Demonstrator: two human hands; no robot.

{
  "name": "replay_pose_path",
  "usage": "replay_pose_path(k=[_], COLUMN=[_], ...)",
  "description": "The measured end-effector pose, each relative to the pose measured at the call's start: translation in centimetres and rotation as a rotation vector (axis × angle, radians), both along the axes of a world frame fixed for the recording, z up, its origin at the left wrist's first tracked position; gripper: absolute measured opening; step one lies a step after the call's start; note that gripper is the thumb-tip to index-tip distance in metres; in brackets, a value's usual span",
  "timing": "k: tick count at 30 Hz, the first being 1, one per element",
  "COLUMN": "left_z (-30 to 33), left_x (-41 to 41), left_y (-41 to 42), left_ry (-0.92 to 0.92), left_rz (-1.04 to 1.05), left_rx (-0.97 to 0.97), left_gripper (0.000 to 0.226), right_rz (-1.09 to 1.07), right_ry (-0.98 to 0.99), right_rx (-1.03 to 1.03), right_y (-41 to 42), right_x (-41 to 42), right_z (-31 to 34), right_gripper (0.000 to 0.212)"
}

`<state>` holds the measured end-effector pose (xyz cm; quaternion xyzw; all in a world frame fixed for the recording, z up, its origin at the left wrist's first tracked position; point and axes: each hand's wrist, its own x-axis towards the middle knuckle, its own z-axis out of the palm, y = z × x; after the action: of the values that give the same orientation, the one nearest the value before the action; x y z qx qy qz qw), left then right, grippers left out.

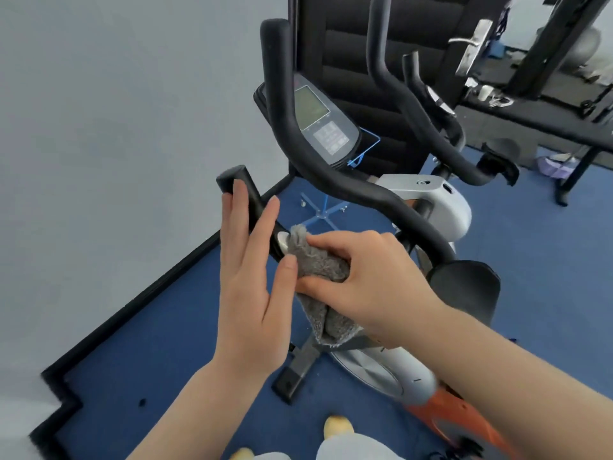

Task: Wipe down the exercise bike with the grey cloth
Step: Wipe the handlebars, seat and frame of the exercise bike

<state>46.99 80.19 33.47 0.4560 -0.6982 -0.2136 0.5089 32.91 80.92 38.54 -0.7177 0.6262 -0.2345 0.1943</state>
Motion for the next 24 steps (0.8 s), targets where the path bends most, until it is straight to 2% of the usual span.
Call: replay_pose_path(k=[4, 12, 17, 24], left_z=[-0.5, -1.2, -1.3, -1.6], left_x=[-1.6, -4.0, -4.9, -5.3], left_y=[0.5, 1.5, 1.7, 2.6], left_ry=[-0.022, -0.126, -0.11, -0.14], left_rz=[0.082, 0.159, 0.216, 0.301], left_rx=[0.005, 0.032, 0.055, 0.086], left_gripper=[0.05, 0.048, 0.047, 0.047], right_rz=[0.097, 0.433, 0.561, 0.539], right_ry=[0.103, 0.365, 0.378, 0.358], right_rx=[0.035, 0.219, 0.304, 0.23], right_y=[0.5, -1.5, -4.2, -6.3], right_x=[-2.1, -6.7, -8.9, -11.6], right_z=[-0.2, 0.6, 0.9, 0.9], right_gripper=[0.037, 0.048, 0.051, 0.048])
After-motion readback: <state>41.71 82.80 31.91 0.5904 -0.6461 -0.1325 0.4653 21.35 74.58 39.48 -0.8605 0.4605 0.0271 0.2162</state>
